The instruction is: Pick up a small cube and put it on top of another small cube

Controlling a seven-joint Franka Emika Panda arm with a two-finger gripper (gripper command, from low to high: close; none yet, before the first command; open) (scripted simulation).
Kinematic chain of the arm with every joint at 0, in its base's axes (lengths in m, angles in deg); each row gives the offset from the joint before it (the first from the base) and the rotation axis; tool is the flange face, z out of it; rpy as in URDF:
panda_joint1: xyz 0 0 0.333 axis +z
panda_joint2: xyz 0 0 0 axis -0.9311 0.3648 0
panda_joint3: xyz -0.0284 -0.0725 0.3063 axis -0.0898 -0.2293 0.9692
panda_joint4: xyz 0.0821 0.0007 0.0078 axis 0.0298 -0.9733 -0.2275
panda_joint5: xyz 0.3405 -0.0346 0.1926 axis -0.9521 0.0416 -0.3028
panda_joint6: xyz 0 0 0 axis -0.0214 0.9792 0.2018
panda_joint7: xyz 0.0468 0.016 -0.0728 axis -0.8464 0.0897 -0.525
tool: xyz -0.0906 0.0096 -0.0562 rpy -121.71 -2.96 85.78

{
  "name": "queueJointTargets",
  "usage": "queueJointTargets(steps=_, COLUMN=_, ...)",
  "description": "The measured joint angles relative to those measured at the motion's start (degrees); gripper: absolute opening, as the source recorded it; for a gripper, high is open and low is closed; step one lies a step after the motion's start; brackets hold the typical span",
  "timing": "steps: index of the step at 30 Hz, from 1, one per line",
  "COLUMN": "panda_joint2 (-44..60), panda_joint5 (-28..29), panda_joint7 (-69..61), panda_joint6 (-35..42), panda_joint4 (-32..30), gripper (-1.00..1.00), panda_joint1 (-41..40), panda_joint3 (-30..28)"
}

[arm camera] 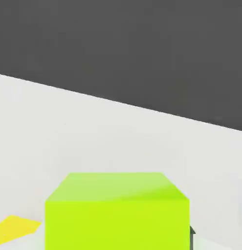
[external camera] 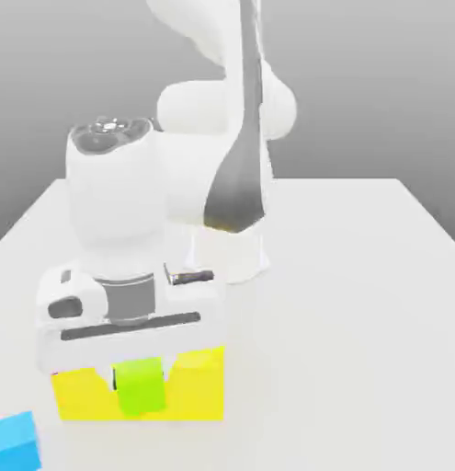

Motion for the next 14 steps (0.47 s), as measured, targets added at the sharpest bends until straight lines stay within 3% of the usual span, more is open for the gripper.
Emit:
queueJointTargets(steps=6, panda_joint2=-10.61, panda_joint5=4.55, panda_joint7=1.58, panda_joint6=8.49, panda_joint4=-1.94, gripper=-1.00, panda_joint1=-7.12, panda_joint3=-2.48)
queueJointTargets(steps=10, panda_joint2=-6.02, panda_joint5=2.62, panda_joint7=-0.11, panda_joint6=1.83, panda_joint4=-4.27, gripper=-1.00, panda_joint1=-7.39, panda_joint3=-3.26)
queueJointTargets(steps=11, panda_joint2=-4.84, panda_joint5=2.18, panda_joint7=-0.46, panda_joint6=0.25, panda_joint4=-4.71, gripper=1.00, panda_joint1=-7.38, panda_joint3=-3.35)
queueJointTargets(steps=14, panda_joint2=-4.84, panda_joint5=2.18, panda_joint7=-0.47, panda_joint6=0.25, panda_joint4=-4.71, gripper=1.00, panda_joint1=-7.38, panda_joint3=-3.35)
